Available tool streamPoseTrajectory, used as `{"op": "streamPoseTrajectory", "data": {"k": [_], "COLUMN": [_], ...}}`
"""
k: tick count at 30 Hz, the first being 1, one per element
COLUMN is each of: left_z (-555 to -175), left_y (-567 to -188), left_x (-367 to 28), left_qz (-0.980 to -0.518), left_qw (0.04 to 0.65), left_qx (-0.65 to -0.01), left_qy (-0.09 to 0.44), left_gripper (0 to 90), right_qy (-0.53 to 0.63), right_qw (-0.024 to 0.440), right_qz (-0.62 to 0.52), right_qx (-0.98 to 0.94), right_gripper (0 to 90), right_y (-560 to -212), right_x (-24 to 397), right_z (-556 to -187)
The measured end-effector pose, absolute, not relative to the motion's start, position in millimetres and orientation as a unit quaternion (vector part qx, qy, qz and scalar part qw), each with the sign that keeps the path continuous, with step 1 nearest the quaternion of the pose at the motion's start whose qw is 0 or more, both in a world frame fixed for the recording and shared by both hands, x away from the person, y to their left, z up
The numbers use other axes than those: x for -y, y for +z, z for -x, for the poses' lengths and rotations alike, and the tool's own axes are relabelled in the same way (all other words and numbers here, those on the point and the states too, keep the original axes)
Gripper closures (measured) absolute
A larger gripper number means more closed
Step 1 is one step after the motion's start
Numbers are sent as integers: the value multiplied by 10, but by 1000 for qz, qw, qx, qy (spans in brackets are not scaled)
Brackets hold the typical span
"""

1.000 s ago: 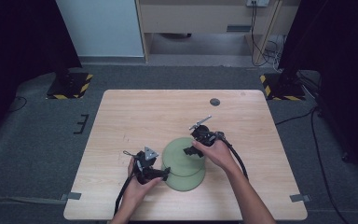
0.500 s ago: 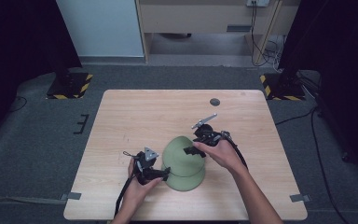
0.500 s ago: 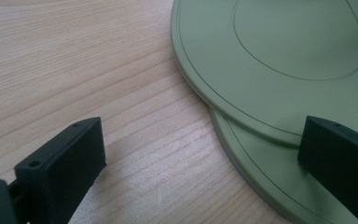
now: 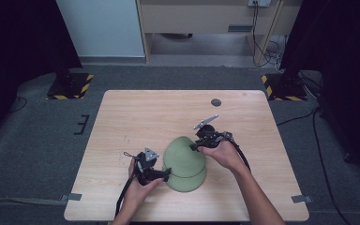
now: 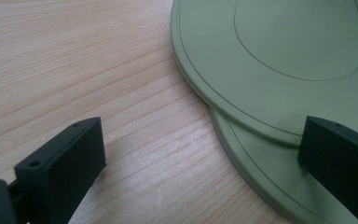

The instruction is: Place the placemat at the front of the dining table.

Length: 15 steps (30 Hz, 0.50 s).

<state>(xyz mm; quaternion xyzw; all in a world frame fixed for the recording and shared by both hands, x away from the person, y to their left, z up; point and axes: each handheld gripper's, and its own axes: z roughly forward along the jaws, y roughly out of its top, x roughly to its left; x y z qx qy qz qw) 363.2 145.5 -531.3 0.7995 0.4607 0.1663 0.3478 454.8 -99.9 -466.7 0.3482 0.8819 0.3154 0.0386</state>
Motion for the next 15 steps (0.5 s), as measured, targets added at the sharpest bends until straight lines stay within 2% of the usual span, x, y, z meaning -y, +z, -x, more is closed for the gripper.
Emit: {"op": "streamPoseTrajectory", "data": {"k": [1, 15], "left_z": [-3629, -3604], "left_y": [-5314, -5331], "left_x": [-1454, -1463], "left_qz": [-799, -792], "left_qw": [349, 356], "left_qx": [-460, -465], "left_qy": [167, 171], "left_gripper": [0, 1], "right_qy": [322, 328], "right_qw": [45, 64], "right_qz": [-347, -347], "right_qx": [-880, -876], "right_gripper": [846, 855], "right_y": [-4654, -4614], "right_x": [1015, 1081], "right_z": [-4545, -4519]}}
